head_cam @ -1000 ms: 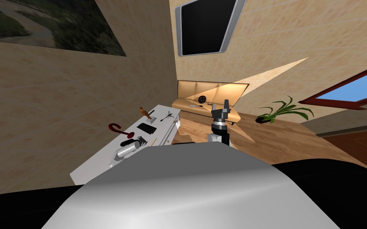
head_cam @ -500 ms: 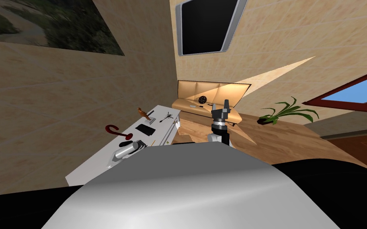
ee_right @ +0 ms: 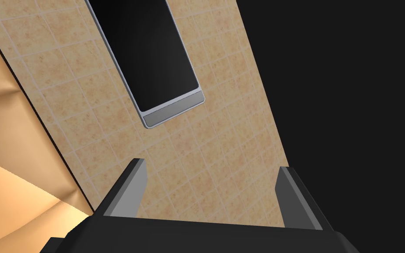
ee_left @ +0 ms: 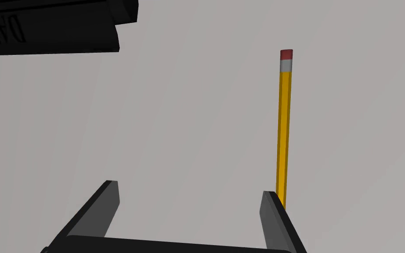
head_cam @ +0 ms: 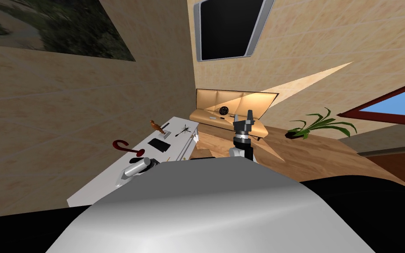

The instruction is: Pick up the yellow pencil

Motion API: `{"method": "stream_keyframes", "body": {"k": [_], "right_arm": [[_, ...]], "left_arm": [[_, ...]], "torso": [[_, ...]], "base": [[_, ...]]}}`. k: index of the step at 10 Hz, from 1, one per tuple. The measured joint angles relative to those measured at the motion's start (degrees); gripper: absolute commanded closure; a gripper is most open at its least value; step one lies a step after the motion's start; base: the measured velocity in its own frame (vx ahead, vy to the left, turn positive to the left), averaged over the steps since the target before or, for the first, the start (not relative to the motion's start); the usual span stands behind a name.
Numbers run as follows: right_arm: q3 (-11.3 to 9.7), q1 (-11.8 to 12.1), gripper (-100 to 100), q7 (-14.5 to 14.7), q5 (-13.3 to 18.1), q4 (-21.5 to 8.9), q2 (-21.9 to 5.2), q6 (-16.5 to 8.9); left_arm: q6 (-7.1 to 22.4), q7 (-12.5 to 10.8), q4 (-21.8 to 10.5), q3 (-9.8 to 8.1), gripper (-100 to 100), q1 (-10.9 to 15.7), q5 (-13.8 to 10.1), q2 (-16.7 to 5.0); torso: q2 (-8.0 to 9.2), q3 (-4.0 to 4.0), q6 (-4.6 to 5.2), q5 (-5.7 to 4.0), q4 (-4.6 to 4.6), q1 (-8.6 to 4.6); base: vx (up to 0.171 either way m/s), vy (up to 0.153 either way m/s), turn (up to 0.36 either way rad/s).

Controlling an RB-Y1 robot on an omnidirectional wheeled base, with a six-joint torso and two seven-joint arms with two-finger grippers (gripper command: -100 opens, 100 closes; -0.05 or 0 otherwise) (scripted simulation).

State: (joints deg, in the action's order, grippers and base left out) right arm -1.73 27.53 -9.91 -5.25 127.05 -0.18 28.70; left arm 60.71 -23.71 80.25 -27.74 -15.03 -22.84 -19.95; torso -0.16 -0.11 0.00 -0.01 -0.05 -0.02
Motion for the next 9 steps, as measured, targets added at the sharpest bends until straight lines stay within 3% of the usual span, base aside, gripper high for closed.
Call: {"method": "stream_keyframes", "body": {"k": [8,9], "right_arm": [[0.0,0.0,0,0.0,0.0,0.0,0.0,0.0],[0.0,0.0,0,0.0,0.0,0.0,0.0,0.0]], "left_arm": [[11.54,-1.19,-7.51,-2.95,-100,1.8,-2.57,-0.73],[11.65,-1.08,-7.72,-3.0,0,1.82,-2.65,-0.76]], "torso": [[0.01,0.0,0.0,0.01,0.0,0.06],[0.09,0.05,0.01,0.01,0.02,0.06]], "base": [[0.056,-0.012,-0.006],[0.0,0.0,0.0]]}}
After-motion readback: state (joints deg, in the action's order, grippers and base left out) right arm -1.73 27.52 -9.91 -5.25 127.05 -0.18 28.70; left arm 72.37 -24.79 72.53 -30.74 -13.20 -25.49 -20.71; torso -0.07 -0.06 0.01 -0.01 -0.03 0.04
